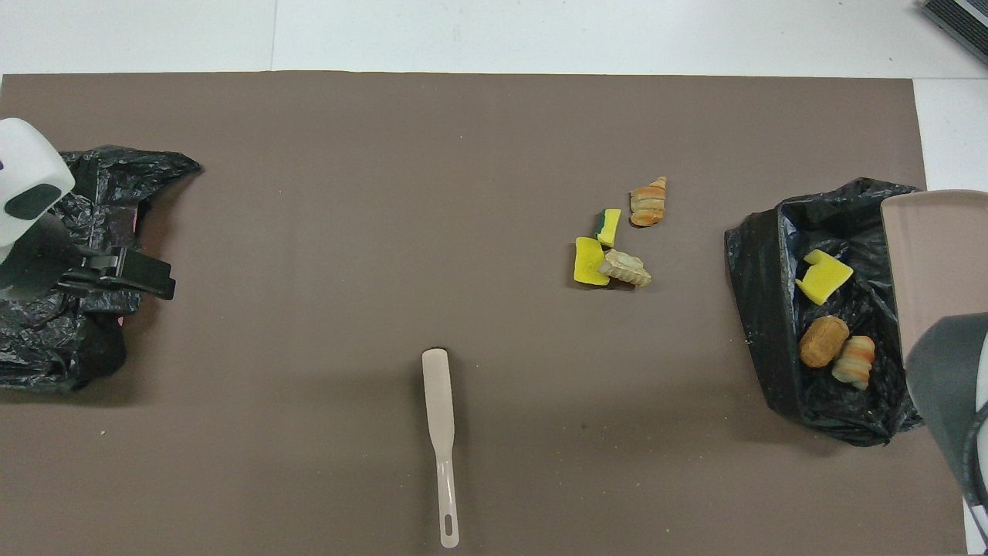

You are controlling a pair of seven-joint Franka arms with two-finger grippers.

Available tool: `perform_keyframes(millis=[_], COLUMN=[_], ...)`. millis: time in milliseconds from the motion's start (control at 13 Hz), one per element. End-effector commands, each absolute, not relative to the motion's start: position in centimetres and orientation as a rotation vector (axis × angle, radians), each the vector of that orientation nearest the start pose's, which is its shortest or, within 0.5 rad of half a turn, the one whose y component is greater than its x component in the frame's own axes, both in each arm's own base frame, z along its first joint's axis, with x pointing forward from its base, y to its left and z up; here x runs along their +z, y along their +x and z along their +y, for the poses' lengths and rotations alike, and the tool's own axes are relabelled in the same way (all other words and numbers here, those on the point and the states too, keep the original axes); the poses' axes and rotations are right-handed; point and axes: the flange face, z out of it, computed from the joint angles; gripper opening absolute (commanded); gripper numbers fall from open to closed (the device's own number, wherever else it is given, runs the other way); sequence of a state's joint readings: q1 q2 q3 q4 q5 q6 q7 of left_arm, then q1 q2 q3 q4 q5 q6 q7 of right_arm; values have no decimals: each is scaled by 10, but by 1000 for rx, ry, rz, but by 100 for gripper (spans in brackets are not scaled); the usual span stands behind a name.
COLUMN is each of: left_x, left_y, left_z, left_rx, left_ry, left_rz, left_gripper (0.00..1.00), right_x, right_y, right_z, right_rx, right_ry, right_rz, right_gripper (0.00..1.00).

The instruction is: Sweep and dump trash in bin

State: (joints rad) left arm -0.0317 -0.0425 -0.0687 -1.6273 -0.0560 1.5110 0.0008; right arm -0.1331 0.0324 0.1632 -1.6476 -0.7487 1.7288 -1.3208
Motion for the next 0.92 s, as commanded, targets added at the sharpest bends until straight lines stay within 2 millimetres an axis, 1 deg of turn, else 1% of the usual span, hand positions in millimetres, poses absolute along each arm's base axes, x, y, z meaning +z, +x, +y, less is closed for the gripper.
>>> perform_keyframes(millis=[0,77,154,231,308,385,462,538,615,692,769,846], left_x=[627,628,629,629,629,628,628,628,628,628,628,628], left_y=[528,527,527,528,529,529,529,529,529,529,529,529], left_z=[-43,-40,-38,-37,-34,-34,-34,-34,-34,-34,-34,-34], left_rx=[87,88,93,83,76,83,83,83,83,83,83,83], left_ry=[-3172,-3171,-3172,-3174,-3173,-3173,-3175,-3173,-3173,-3175,-3175,-3173], left_rz=[168,199,188,188,180,180,180,180,180,180,180,180], left_gripper=[100,100,100,100,100,100,100,100,100,100,100,100], right_x=[608,603,600,593,580,572,562,556,541,526,519,513], right_y=[592,592,593,595,600,603,607,612,619,623,632,639], right_z=[-26,-12,0,12,37,62,97,124,148,182,199,210], right_rx=[-261,-189,-131,-86,-58,9,68,97,97,115,152,174], right_ry=[2122,2220,2296,2386,2464,2561,2620,2662,2706,2776,2853,2950], right_rz=[1504,1454,1410,1344,1276,1159,1076,1006,963,884,735,597], right_gripper=[0,0,0,0,0,0,0,0,0,0,0,0])
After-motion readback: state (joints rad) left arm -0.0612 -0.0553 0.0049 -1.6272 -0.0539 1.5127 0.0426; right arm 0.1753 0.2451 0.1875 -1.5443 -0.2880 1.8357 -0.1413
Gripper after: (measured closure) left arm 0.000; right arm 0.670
